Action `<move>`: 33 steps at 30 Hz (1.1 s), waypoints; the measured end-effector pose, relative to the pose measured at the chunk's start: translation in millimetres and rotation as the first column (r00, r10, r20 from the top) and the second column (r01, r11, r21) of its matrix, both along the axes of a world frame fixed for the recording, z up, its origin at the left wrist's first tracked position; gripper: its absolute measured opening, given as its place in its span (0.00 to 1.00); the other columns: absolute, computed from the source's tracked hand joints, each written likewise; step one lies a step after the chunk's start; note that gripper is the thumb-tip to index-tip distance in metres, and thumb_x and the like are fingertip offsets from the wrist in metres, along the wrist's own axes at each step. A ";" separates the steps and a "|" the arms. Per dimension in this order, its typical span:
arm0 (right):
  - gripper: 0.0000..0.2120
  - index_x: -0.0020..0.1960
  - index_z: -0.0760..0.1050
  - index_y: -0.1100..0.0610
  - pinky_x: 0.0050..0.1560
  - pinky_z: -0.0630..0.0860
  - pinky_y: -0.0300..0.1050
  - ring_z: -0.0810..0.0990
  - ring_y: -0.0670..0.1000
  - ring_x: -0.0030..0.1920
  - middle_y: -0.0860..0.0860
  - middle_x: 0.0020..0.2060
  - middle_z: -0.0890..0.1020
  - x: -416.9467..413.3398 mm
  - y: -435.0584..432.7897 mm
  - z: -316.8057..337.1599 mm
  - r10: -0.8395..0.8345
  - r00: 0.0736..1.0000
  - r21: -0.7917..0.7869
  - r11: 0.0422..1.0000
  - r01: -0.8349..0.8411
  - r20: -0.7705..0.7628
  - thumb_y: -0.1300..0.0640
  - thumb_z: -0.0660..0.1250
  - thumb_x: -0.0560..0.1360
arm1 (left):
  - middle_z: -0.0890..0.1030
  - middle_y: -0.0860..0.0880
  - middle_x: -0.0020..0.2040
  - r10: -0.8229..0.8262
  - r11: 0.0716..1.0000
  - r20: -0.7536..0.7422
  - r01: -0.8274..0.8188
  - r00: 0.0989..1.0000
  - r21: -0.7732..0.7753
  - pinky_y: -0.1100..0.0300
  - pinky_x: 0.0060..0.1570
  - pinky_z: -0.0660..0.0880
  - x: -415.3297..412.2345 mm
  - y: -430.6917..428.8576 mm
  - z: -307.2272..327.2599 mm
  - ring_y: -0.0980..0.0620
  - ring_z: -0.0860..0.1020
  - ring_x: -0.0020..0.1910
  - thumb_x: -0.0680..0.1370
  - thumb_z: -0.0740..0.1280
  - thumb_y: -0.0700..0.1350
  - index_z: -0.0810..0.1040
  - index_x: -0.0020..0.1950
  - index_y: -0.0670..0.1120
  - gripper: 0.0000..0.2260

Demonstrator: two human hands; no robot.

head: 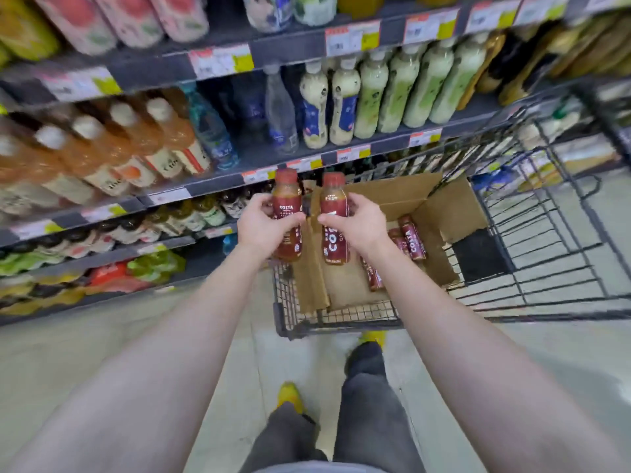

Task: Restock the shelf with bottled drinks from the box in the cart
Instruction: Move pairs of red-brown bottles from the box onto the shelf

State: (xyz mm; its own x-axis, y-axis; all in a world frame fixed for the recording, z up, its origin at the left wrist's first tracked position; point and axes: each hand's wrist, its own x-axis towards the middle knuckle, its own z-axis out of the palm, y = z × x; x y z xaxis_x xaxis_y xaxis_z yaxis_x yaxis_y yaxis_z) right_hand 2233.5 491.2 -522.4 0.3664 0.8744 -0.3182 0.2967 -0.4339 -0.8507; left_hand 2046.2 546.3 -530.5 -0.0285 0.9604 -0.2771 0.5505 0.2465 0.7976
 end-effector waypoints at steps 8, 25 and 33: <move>0.27 0.60 0.78 0.52 0.53 0.81 0.44 0.84 0.45 0.47 0.46 0.49 0.85 -98.6 -33.8 96.7 -0.021 1.000 0.113 0.993 0.018 0.020 0.50 0.84 0.64 | 0.80 0.58 0.47 -0.017 0.984 0.096 -0.001 0.995 0.179 0.62 0.50 0.75 -108.5 -40.5 104.6 0.54 0.81 0.49 0.67 0.83 0.52 0.75 0.57 0.52 0.25; 0.24 0.58 0.82 0.49 0.49 0.85 0.50 0.87 0.44 0.45 0.43 0.46 0.87 -254.7 -129.3 244.2 0.258 0.966 0.436 0.870 -0.232 0.000 0.47 0.81 0.64 | 0.80 0.53 0.57 0.178 0.878 0.166 -0.233 0.970 0.419 0.62 0.50 0.79 -286.8 -191.4 255.0 0.54 0.80 0.54 0.68 0.83 0.55 0.73 0.72 0.47 0.36; 0.23 0.59 0.81 0.50 0.48 0.85 0.47 0.86 0.41 0.43 0.43 0.46 0.87 -362.2 -154.7 282.1 0.399 0.917 0.485 0.804 -0.343 -0.012 0.49 0.82 0.66 | 0.82 0.55 0.54 0.274 0.825 0.141 -0.308 0.951 0.474 0.64 0.46 0.76 -392.0 -238.2 289.1 0.59 0.80 0.52 0.67 0.83 0.55 0.77 0.65 0.50 0.30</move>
State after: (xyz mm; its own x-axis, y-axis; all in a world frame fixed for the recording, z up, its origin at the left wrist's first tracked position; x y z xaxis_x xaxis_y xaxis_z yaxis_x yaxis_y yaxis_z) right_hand 1871.3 336.5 -240.3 -0.0287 0.9896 0.1413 0.2482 0.1440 -0.9580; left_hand 1654.1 308.0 -241.4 -0.3268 0.9213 0.2106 0.4585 -0.0404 0.8878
